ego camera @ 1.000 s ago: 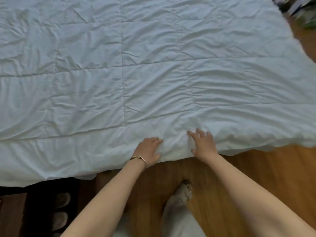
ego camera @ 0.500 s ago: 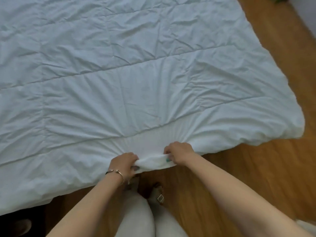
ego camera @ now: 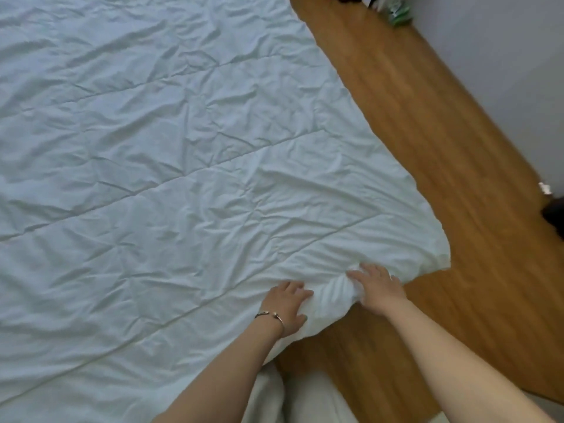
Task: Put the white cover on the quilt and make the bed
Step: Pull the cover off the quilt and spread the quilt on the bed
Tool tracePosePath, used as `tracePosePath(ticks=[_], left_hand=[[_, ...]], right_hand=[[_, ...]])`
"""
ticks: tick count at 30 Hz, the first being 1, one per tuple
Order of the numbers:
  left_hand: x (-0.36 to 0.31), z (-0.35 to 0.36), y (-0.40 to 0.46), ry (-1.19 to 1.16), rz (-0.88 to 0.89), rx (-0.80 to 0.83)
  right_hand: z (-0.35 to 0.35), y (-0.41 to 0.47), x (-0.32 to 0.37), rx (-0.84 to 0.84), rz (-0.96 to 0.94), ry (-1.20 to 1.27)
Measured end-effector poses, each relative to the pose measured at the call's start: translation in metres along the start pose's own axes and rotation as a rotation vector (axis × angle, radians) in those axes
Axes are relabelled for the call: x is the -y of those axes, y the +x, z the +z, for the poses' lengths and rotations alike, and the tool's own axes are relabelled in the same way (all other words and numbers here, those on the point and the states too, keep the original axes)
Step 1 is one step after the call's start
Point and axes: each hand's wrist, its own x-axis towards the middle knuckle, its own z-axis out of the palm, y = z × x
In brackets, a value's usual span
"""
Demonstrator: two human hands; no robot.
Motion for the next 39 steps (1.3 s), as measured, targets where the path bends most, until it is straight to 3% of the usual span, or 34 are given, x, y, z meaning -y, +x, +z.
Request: tracePosePath(ticks=[4, 6, 11, 16, 19, 23, 25, 29, 31, 36, 39], left_hand=[[-0.031, -0.003, 0.05, 0.127, 0.07, 0.08], [-0.048, -0.003, 0.071, 0.175, 0.054, 0.083], [-0.103, 0.006, 0.121, 0.201, -0.052, -0.016], [-0.163, 0.013, 0.17, 0.138, -0.234, -0.102], [-0.171, 0.004, 0.173, 0.046, -0.41, 0.093], [-0.195, -0.015, 0.168, 0.054, -0.499, 0.374], [-0.216, -0.022, 0.181, -0.089, -0.547, 0.385], [-0.27, -0.026, 0.222, -0.311, -0.587, 0.037], [-0.299, -0.026, 0.24, -0.37, -0.552, -0.019], [-0.339, -0.044, 0.285, -0.275, -0.515, 0.283], [-0.344, -0.061, 0.316, -0.388, -0.569, 0.277]], right_hand=[[-0.019, 0.027, -0.062, 0.027, 0.217, 0.046], [-0.026, 0.04, -0.091, 0.069, 0.219, 0.037], [-0.032, 0.072, -0.143, 0.015, -0.008, -0.281], [-0.04, 0.108, -0.177, -0.3, -0.402, -0.347], [-0.053, 0.105, -0.193, -0.095, -0.463, -0.17], [-0.061, 0.095, -0.213, 0.14, -0.574, -0.207], [-0.064, 0.093, -0.235, 0.183, -0.536, -0.156], [-0.079, 0.089, -0.293, 0.145, -0.408, 0.002], [-0.087, 0.087, -0.321, 0.157, -0.358, 0.074], [-0.096, 0.091, -0.375, 0.138, -0.219, 0.291], [-0.09, 0.095, -0.395, 0.17, -0.156, 0.454]])
